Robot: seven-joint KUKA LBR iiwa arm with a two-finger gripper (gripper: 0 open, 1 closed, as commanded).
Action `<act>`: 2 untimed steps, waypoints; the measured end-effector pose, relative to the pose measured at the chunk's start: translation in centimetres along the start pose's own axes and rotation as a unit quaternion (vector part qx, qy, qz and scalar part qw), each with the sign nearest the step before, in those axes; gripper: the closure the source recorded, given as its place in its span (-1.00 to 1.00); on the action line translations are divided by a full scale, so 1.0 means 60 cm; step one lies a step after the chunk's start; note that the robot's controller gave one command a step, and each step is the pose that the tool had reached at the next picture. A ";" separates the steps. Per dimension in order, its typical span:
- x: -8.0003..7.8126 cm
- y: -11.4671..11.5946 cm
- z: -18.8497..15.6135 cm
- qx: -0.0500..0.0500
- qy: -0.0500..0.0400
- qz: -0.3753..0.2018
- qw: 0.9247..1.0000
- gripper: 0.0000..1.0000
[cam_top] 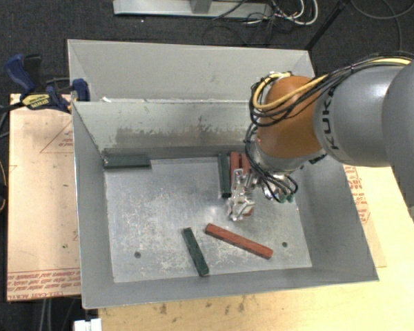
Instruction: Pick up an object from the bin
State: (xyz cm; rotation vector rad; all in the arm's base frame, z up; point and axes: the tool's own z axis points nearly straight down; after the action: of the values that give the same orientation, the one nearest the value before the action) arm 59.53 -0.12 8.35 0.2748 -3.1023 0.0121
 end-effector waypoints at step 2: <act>-0.025 0.013 -0.002 -0.001 -0.030 -0.014 0.999 1.00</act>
Offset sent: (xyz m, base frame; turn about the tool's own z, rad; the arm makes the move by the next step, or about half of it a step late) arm 0.0000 0.0000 0.0000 0.0000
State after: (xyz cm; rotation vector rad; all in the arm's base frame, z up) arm 60.88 0.94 8.43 0.3255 -3.1579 0.0003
